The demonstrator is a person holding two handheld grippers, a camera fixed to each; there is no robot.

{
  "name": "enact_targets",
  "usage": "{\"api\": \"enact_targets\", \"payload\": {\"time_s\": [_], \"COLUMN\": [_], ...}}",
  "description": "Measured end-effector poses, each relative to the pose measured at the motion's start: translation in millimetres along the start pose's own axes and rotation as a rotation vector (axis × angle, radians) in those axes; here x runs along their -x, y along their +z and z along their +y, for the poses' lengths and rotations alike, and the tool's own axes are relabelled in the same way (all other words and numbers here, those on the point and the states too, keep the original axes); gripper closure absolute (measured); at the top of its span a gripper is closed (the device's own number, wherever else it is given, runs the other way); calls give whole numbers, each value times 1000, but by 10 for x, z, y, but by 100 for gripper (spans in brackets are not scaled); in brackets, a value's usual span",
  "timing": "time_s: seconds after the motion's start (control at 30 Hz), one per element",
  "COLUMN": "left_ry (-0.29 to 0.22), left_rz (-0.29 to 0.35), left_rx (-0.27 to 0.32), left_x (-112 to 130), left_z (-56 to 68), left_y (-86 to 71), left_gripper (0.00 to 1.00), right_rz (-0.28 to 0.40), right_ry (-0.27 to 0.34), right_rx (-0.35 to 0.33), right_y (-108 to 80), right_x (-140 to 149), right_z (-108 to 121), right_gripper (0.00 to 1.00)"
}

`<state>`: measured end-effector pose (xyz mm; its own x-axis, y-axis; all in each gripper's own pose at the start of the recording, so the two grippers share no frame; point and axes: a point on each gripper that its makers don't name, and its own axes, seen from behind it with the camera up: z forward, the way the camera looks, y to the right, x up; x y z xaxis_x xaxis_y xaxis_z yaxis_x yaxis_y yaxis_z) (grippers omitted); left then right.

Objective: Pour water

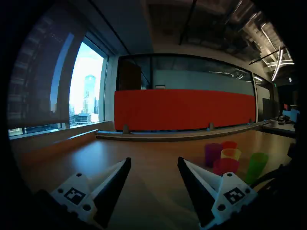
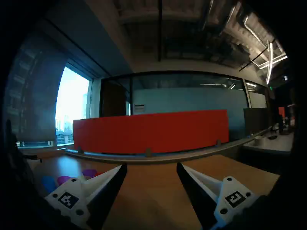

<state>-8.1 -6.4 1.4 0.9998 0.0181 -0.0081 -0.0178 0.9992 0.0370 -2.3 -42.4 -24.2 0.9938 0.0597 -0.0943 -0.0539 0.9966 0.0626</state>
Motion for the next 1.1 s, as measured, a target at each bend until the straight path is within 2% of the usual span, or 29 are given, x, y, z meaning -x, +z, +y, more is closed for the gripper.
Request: {"api": "enact_targets", "payload": {"time_s": [0.2,0.5,1.1], "left_ry": [0,0,0], "left_rz": [0,0,0], "left_rx": [0,0,0], "left_x": [3,7,10], "left_z": [6,2,1], "left_y": [3,5,8], "left_gripper": [10,10,10], "right_rz": [-35,-55,-70], "right_ry": [-31,-5,-27], "right_rx": [7,45,73], "right_y": [55,110,125], "right_x": [197,374,563], "right_z": [61,186,315], "right_gripper": [1,1,1]}}
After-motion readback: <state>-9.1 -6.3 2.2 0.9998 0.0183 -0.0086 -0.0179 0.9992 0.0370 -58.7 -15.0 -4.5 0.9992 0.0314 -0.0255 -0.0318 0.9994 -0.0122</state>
